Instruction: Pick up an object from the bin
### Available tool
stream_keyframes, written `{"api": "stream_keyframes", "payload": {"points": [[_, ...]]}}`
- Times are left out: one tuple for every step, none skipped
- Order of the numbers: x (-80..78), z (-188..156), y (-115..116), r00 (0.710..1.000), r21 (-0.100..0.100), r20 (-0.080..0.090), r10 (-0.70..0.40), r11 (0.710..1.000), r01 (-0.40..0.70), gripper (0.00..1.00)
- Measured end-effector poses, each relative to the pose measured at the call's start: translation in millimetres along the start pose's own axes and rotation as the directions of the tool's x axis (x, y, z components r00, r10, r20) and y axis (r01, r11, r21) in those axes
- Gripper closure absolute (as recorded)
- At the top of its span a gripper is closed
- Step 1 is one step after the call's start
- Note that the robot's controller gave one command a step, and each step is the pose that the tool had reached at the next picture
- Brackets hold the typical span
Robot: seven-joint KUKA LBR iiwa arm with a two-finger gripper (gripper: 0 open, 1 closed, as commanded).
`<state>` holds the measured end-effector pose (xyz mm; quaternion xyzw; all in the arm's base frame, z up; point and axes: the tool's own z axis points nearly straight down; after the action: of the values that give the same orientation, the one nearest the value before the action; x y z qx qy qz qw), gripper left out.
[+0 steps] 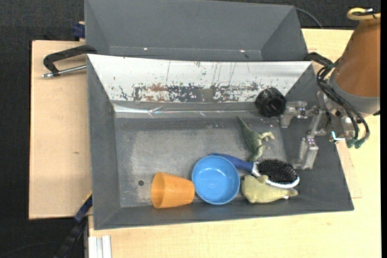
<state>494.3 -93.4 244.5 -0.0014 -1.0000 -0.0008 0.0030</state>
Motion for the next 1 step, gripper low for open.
{"api": "stream_keyframes", "payload": {"points": [[-23.3, 102.2, 21.7, 0.959, 0.000, 0.002, -0.283, 0.959, 0.283, 0.00]]}}
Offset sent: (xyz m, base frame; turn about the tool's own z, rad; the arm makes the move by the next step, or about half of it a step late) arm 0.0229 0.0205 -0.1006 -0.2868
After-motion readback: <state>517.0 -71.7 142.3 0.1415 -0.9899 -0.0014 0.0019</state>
